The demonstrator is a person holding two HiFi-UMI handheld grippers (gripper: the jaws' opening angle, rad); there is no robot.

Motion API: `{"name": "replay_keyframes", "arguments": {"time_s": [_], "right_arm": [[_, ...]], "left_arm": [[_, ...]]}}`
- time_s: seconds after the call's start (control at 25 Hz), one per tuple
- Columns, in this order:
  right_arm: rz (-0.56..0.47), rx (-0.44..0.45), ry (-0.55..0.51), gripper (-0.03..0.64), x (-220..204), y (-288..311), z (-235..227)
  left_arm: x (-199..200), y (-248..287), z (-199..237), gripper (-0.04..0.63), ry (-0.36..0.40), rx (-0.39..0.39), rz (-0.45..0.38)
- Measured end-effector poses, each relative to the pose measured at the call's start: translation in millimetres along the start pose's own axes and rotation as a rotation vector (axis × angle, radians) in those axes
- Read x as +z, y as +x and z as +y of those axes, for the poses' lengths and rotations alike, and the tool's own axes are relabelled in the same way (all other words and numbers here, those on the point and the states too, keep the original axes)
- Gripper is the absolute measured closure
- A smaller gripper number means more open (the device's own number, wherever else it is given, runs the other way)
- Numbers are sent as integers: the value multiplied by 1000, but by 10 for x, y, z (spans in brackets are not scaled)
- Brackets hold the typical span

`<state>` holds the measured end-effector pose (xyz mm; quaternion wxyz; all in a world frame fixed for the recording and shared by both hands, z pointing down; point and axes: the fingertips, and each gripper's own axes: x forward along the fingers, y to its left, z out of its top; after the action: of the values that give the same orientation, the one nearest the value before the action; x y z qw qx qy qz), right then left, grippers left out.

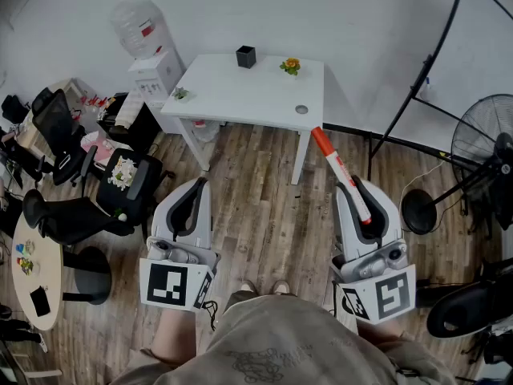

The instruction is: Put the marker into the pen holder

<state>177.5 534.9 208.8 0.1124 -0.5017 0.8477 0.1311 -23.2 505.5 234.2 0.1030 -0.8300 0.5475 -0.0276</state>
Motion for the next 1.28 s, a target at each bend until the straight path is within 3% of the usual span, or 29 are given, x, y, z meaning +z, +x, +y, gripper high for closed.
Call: {"name": "replay_keyframes", "arguments": {"time_s": [0.6,1.28], "right_arm": [[59,-41,64,517,-211,-181,-344],[120,-12,70,517,-588,272,-476]], "left_arm": [[-19,131,-381,595,-1,-32,19],[-195,516,-143,595,-11,-24,38]]}}
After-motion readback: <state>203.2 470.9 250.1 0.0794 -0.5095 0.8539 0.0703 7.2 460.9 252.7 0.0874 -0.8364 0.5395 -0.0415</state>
